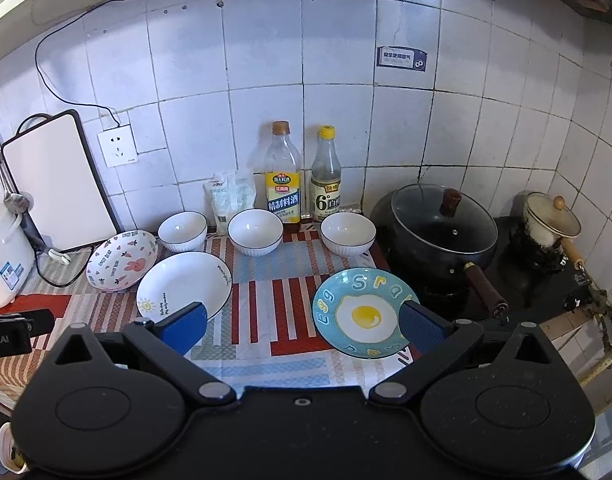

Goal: Organize plates and bowls

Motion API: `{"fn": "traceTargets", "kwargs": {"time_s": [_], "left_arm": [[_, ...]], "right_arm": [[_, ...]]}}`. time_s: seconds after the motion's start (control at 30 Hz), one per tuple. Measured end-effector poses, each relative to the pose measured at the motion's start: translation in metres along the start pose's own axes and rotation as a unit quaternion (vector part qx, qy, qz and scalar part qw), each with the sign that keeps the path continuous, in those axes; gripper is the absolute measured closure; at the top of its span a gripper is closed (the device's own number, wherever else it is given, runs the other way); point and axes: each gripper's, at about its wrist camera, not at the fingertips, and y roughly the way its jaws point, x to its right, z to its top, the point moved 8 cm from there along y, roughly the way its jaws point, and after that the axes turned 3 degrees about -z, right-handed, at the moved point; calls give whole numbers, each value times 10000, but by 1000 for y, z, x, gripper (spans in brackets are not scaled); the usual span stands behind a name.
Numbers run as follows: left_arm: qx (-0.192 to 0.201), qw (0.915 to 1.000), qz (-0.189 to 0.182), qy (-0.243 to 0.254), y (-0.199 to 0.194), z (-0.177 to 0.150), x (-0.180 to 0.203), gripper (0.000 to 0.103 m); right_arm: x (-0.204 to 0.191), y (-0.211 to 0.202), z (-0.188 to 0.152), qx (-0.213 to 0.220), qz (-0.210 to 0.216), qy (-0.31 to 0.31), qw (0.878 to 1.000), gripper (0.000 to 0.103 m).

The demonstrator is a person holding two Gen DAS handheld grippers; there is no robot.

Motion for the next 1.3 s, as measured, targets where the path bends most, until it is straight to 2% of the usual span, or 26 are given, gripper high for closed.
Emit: {"fn": "traceTargets", "kwargs": {"time_s": [0.4, 0.6, 1.3], "left_arm": [[-11, 9999, -34, 143, 4, 3, 4, 0], [-53, 9996, 116, 269, 6, 3, 1, 0], [-279, 9993, 147, 184, 11, 1, -10, 0]], "right_arm": [[3, 9, 1, -55, -28, 20, 10000, 0], [3, 12, 0, -94, -54, -5, 9999, 0], [1, 20, -1, -193, -77, -45, 9998, 0]]}}
